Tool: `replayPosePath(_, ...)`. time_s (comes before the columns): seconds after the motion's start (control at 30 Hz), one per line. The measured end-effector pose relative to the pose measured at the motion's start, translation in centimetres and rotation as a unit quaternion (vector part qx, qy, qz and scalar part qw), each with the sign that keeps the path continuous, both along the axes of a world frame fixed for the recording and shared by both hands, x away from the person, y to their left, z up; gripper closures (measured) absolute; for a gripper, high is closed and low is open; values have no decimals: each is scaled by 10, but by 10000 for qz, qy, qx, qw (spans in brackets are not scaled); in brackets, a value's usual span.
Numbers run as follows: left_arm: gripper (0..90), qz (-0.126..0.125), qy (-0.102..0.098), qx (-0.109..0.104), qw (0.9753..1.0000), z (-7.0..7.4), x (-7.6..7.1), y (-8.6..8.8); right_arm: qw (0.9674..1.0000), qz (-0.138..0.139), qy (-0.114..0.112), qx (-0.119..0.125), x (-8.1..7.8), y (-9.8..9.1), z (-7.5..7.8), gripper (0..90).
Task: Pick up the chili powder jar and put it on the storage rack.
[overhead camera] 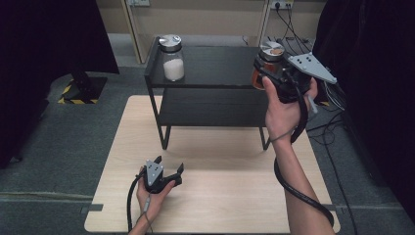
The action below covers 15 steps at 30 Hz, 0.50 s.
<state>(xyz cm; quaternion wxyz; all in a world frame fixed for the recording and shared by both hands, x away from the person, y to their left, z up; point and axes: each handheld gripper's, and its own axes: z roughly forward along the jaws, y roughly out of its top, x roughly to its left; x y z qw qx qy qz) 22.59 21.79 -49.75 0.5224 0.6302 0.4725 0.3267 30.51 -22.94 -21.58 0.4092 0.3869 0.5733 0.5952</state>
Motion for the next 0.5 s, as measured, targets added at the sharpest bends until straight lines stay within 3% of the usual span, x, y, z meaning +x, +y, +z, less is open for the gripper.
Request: replayPosePath(0.5, 101, -21, 11, -4, 10000, 0, 0, 0, 9998, -107, 133, -36, 18, 3, 6, 322)
